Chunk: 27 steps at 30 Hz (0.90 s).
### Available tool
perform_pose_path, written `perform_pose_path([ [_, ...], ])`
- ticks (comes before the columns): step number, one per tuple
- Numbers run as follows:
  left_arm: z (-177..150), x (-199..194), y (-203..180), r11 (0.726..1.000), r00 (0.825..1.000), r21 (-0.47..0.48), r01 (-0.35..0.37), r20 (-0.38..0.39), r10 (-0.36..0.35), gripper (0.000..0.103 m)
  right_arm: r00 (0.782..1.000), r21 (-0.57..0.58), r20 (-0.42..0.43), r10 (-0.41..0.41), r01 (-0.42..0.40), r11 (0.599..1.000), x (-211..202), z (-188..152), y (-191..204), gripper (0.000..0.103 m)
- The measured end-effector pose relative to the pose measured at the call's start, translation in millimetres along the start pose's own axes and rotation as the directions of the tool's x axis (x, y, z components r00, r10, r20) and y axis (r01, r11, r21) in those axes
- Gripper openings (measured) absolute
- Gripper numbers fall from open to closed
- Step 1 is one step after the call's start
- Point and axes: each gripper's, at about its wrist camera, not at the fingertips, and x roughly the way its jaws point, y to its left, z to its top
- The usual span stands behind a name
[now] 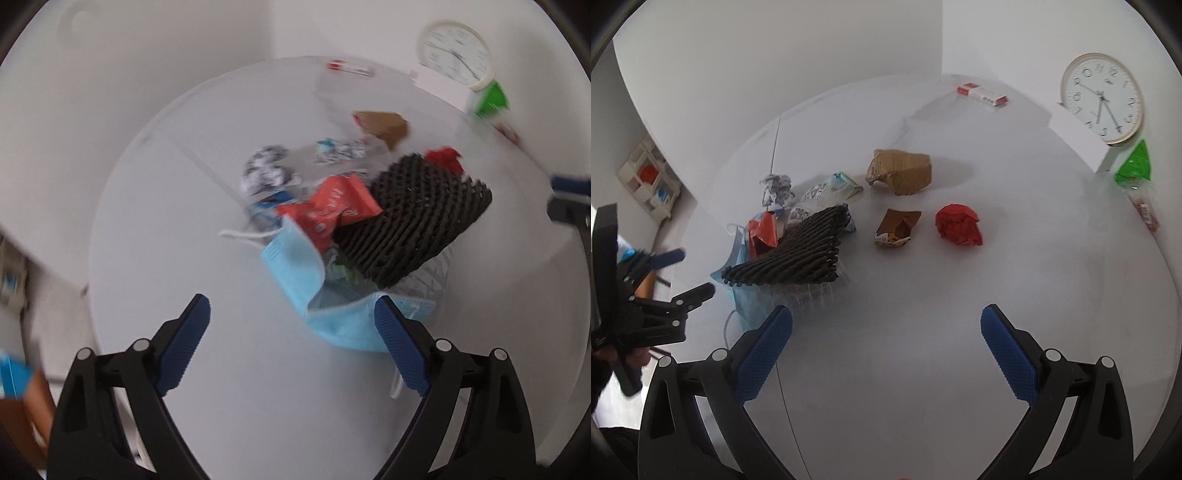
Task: Collect trash
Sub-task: 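Grasp the crumpled foil paper with the left tool while the right tool grasps the clear snack packet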
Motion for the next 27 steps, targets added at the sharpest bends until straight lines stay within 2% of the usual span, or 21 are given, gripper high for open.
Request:
perform_pose_path([
  [3,5,18,0,0.996,0.997,0.064,0.069,-0.028,-0.067,0.084,0.999,-0.015,-0.029,0.023,-0.024,1.000,8,9,3,0.101],
  [5,9,26,1,0.991,0.995,0.093,0.096,-0.038,-0.093,0.084,0.996,0.007,-0.023,0.083,-0.083,0.997,8,22,6,0.101],
  [8,12,32,5,0.986,0.990,0.090,0.137,-0.045,-0.134,0.084,0.975,0.023,0.000,0.224,-0.224,0.974,10,54,18,0.101],
  [12,9,33,9,0.981,0.984,0.094,0.172,-0.055,-0.167,0.084,0.953,-0.056,-0.032,0.301,-0.303,0.951,33,99,45,0.101],
  [15,7,32,15,0.978,0.981,0.079,0.192,-0.058,-0.188,0.084,0.954,-0.129,-0.100,0.281,-0.293,0.947,72,129,61,0.101],
  [19,7,29,25,0.978,0.979,0.060,0.199,-0.059,-0.196,0.084,0.938,-0.203,-0.252,0.239,-0.293,0.934,136,149,69,0.097],
  [23,7,24,37,0.977,0.977,0.041,0.209,-0.060,-0.206,0.084,0.906,-0.366,-0.386,0.173,-0.322,0.873,172,150,88,0.097],
  [25,10,22,44,0.978,0.977,0.027,0.208,-0.059,-0.206,0.084,0.894,-0.425,-0.425,0.140,-0.334,0.841,180,147,97,0.095],
  [26,12,19,48,0.978,0.977,0.021,0.207,-0.054,-0.205,0.084,0.892,-0.446,-0.434,0.129,-0.337,0.829,184,146,100,0.091],
  [27,14,17,51,0.978,0.977,0.016,0.208,-0.051,-0.207,0.084,0.886,-0.459,-0.447,0.121,-0.343,0.820,185,144,103,0.082],
])
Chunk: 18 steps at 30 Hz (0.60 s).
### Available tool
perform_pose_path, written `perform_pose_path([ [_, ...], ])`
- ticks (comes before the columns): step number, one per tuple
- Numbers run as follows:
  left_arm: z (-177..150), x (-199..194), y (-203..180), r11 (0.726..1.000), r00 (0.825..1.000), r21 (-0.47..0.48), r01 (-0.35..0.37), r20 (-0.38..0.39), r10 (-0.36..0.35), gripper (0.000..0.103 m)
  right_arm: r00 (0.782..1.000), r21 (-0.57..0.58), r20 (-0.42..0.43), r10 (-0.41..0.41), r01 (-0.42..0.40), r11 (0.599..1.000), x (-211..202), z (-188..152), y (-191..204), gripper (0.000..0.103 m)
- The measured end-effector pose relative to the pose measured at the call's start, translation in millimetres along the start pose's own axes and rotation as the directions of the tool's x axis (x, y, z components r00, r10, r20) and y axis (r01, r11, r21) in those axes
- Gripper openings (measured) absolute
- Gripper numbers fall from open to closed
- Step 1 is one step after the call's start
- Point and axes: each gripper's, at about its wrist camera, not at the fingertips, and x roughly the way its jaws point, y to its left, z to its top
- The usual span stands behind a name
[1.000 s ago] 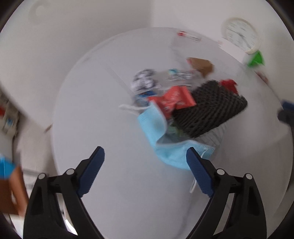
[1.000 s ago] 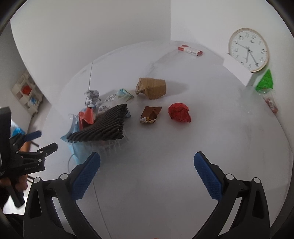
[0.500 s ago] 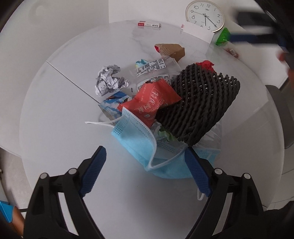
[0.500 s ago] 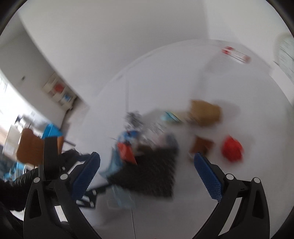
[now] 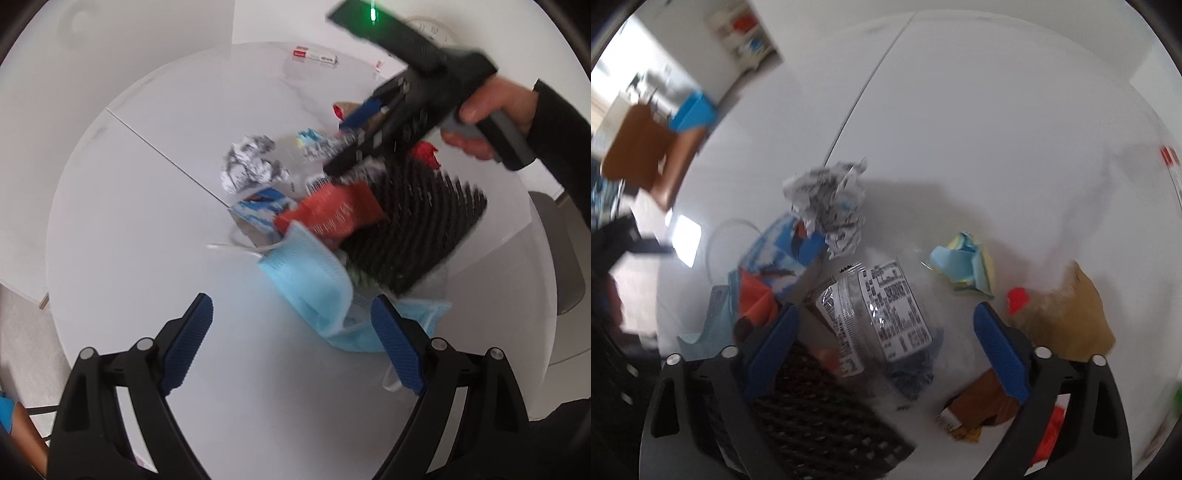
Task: Collect trash
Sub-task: 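Grasp the crumpled foil paper with the left tool while the right tool grasps the clear snack packet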
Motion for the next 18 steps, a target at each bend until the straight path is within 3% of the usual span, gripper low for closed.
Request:
perform_pose_path([
  [3,11,-15,11,0.999,1.000,-0.032,0.018,0.026,-0.017,0.084,0.998,-0.019,-0.059,0.003,-0.004,1.000,8,0,-1,0.062],
  [6,29,-22,17,0.999,0.998,-0.051,0.009,0.061,-0.006,0.087,0.999,-0.004,-0.041,0.035,-0.035,0.999,7,-3,-5,0.050],
  [14,98,12,35,0.994,0.993,-0.102,-0.049,0.101,0.060,0.087,0.994,0.078,0.085,0.071,-0.077,0.994,-33,-26,-25,0.042],
  [18,126,65,36,0.994,0.995,-0.055,-0.090,0.030,0.092,0.087,0.984,0.147,0.171,0.043,-0.069,0.987,-58,-38,-38,0.042],
])
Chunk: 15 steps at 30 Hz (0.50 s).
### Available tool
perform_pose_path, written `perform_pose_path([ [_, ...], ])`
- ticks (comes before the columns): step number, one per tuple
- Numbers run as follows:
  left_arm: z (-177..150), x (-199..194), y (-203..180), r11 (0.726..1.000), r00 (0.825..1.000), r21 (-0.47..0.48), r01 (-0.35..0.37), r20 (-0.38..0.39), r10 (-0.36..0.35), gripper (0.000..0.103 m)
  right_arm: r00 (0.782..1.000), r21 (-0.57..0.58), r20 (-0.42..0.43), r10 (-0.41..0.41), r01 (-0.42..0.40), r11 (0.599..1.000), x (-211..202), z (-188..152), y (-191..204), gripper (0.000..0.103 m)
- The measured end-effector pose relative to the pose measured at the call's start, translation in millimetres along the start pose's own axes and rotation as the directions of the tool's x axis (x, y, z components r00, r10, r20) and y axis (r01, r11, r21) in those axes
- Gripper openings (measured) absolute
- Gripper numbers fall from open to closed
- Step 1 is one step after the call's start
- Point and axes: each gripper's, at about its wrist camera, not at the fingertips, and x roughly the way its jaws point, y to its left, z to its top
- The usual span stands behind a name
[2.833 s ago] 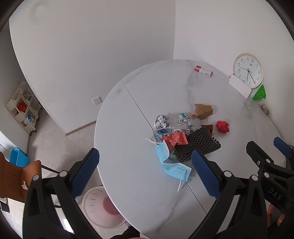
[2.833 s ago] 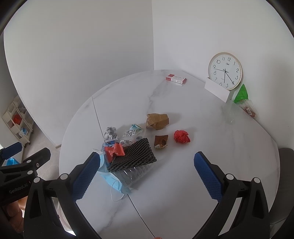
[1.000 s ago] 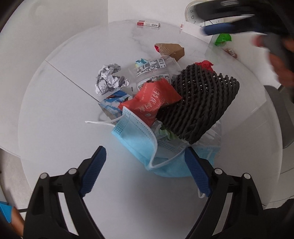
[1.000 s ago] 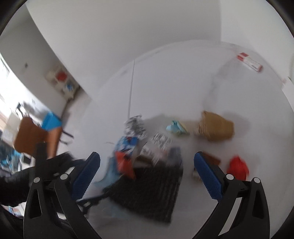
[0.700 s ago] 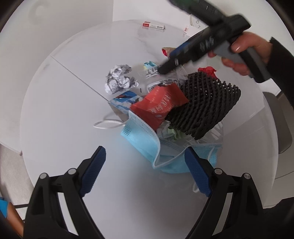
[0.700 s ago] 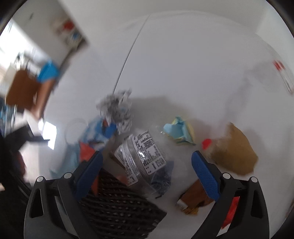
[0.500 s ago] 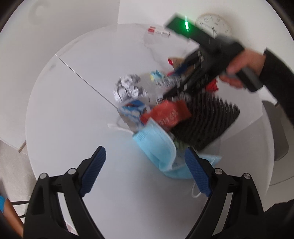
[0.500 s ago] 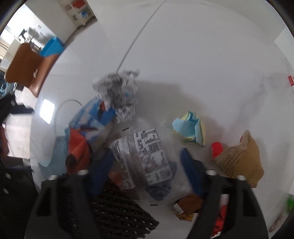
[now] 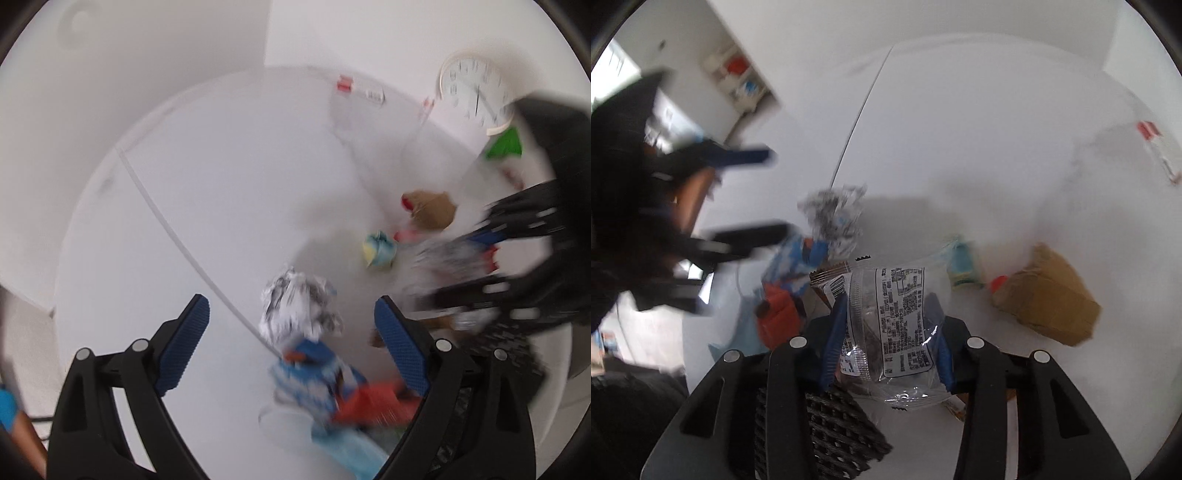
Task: Collect trash
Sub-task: 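Grasp the crumpled foil paper with the left tool while the right tool grasps the clear snack packet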
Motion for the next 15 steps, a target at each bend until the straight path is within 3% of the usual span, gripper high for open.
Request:
perform_pose_path([
  [2,8,28,-5,0.999,0.999,0.035,-0.012,-0.050,0.014,0.087,0.999,0.039,0.049,-0.001,-0.001,0.999,-19,-7,-9,0.043],
  [4,10,42,-7,0.999,0.997,0.044,-0.020,-0.079,0.023,0.077,0.995,0.071,0.094,-0.010,0.003,0.997,-32,-15,-14,0.043],
  [7,13,54,-5,1.000,0.994,0.021,-0.006,-0.106,0.008,0.052,0.985,0.133,0.172,-0.036,0.013,0.991,-42,-21,-13,0.043],
  [9,14,58,-1,1.000,0.993,-0.005,-0.003,-0.118,0.002,0.045,0.973,0.175,0.216,-0.074,0.036,0.984,-49,-26,-15,0.043],
  [12,18,57,11,0.998,0.995,-0.059,-0.003,-0.102,-0.003,0.037,0.945,0.238,0.283,-0.162,0.095,0.967,-56,-31,-18,0.043],
  [15,18,46,16,0.994,0.998,-0.103,-0.024,-0.062,0.017,0.036,0.917,0.270,0.327,-0.229,0.141,0.952,-62,-36,-16,0.043],
])
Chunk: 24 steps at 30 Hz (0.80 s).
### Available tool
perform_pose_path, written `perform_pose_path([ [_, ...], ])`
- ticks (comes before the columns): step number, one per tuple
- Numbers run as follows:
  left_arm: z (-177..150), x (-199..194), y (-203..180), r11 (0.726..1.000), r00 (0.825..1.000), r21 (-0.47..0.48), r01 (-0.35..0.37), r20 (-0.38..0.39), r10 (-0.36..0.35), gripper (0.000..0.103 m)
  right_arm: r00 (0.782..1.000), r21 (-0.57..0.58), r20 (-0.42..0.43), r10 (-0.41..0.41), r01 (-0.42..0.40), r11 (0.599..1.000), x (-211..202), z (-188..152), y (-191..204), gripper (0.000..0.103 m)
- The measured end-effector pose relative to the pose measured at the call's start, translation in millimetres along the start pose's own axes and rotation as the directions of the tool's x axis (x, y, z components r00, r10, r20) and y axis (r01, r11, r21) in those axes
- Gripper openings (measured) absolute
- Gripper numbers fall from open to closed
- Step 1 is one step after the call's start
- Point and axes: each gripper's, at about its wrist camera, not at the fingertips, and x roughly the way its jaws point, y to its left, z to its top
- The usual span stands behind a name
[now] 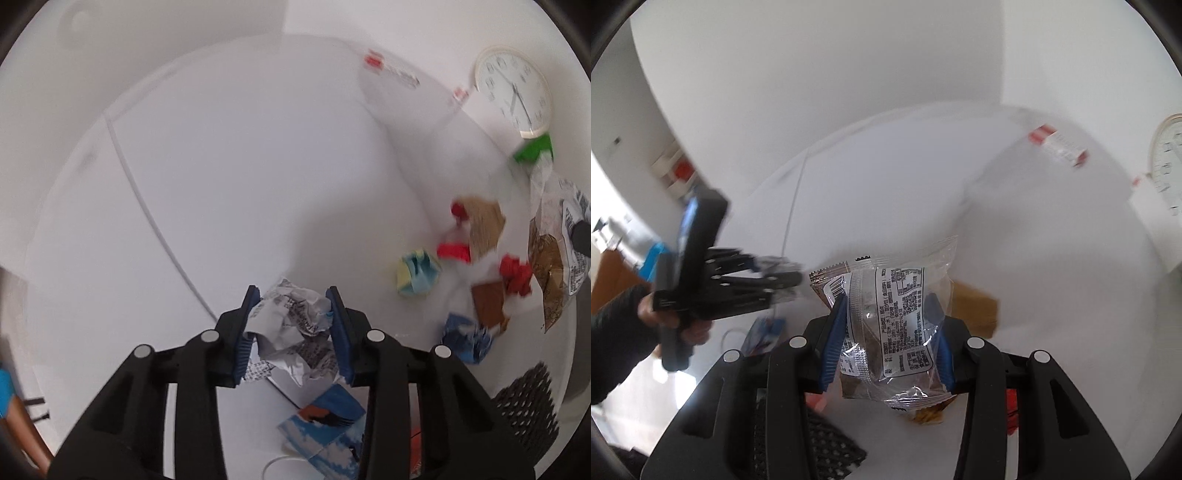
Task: Collect trash
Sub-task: 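Grasp the crumpled foil paper with the left tool while the right tool grasps the clear snack packet, then carry both items to the wastebasket and open both tools to drop them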
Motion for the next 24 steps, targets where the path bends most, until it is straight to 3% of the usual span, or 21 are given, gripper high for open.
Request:
perform_pose_path([
  [5,-14,-68,20,0.997,0.992,-0.069,-0.035,0.116,0.043,0.036,0.996,0.038,0.089,0.010,-0.013,0.999,-33,1,20,0.043],
  [10,-68,-144,52,0.980,0.979,-0.179,-0.091,0.164,0.121,0.037,0.981,0.017,0.128,0.143,-0.146,0.989,-73,-12,77,0.043],
  [12,-98,-164,67,0.967,0.977,-0.221,-0.125,0.142,0.159,0.037,0.971,0.001,0.127,0.200,-0.202,0.979,-81,-21,104,0.044],
  [16,-194,-193,100,0.927,0.968,-0.295,-0.233,0.017,0.249,0.038,0.944,-0.043,0.083,0.318,-0.315,0.948,-87,-47,174,0.044],
  [20,-272,-187,128,0.901,0.968,-0.354,-0.251,-0.102,0.229,0.038,0.922,-0.049,0.017,0.386,-0.385,0.922,-77,-65,230,0.045],
  [24,-330,-162,153,0.889,0.960,-0.369,-0.271,-0.175,0.220,0.047,0.913,-0.093,-0.061,0.403,-0.408,0.908,-69,-75,285,0.045],
])
